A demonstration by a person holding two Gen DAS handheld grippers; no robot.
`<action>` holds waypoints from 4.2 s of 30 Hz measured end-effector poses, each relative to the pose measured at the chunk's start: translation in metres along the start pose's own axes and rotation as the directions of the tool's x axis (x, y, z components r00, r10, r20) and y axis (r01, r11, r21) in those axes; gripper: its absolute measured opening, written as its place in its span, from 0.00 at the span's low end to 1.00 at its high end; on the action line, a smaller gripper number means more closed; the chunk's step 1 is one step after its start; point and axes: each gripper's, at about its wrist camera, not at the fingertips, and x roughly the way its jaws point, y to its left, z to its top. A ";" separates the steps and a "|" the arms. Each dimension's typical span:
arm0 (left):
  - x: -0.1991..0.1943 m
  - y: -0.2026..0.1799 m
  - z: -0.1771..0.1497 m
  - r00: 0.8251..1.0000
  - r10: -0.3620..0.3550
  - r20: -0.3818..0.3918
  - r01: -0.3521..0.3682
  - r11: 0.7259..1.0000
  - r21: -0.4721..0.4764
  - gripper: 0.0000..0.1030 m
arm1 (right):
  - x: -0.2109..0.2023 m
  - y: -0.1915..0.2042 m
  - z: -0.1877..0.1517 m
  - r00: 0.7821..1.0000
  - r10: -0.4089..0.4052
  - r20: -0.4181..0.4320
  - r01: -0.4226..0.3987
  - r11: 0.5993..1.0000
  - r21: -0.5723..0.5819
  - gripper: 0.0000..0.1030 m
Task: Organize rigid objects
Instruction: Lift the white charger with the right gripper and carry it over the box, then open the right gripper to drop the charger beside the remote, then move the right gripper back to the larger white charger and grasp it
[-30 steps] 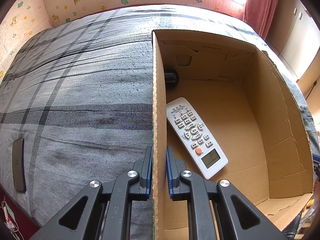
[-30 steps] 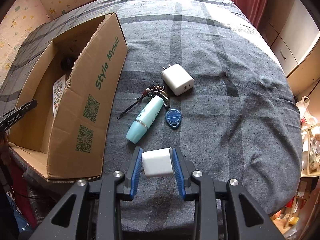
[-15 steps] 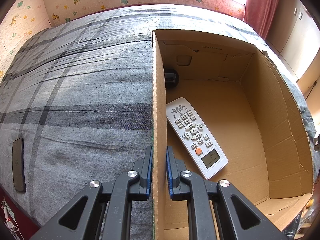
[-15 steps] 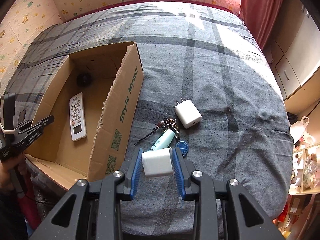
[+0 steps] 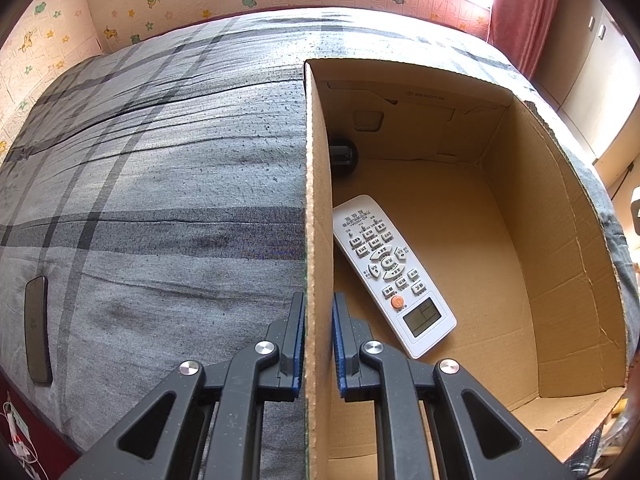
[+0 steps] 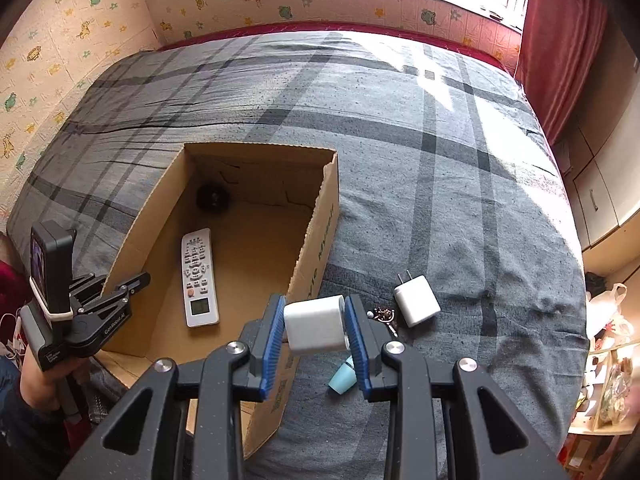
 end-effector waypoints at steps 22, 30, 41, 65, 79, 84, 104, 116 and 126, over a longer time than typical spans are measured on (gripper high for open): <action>0.002 0.002 -0.001 1.000 -0.009 -0.001 0.009 1.000 -0.003 0.13 | 0.085 0.074 0.060 0.993 0.067 -0.093 -0.076 0.992 -0.098 0.32; 0.002 0.002 -0.001 1.000 -0.007 -0.001 0.007 1.000 -0.002 0.13 | 0.140 0.078 0.067 0.982 0.050 -0.181 -0.062 0.996 -0.062 0.32; 0.002 0.001 -0.001 1.000 -0.005 -0.002 0.005 1.000 -0.002 0.13 | 0.188 0.084 0.067 0.964 0.040 -0.261 -0.054 0.998 -0.045 0.32; 0.000 -0.002 -0.001 1.000 0.007 -0.005 -0.007 1.000 -0.002 0.13 | 0.115 0.092 0.073 0.991 0.085 -0.101 -0.091 0.994 -0.058 0.90; -0.001 -0.003 0.001 1.000 0.014 -0.009 -0.014 1.000 -0.005 0.13 | 0.043 0.027 0.067 0.999 -0.011 0.032 0.011 1.000 -0.017 1.00; -0.001 -0.003 0.001 1.000 0.016 -0.008 -0.016 1.000 -0.003 0.13 | 0.036 -0.012 0.061 0.998 -0.046 0.040 0.044 0.998 0.040 1.00; 0.000 -0.006 0.001 1.000 0.024 -0.010 -0.024 1.000 -0.003 0.13 | 0.065 -0.101 0.011 0.990 -0.138 0.000 0.134 0.965 0.224 1.00; 0.001 -0.006 0.000 1.000 0.027 -0.006 -0.027 1.000 0.001 0.13 | 0.120 -0.123 -0.022 0.984 -0.168 -0.066 0.180 0.937 0.301 1.00; 0.000 -0.008 0.000 0.999 0.033 -0.005 -0.033 0.999 0.004 0.13 | 0.156 -0.130 -0.034 0.980 -0.154 -0.125 0.187 0.929 0.319 1.00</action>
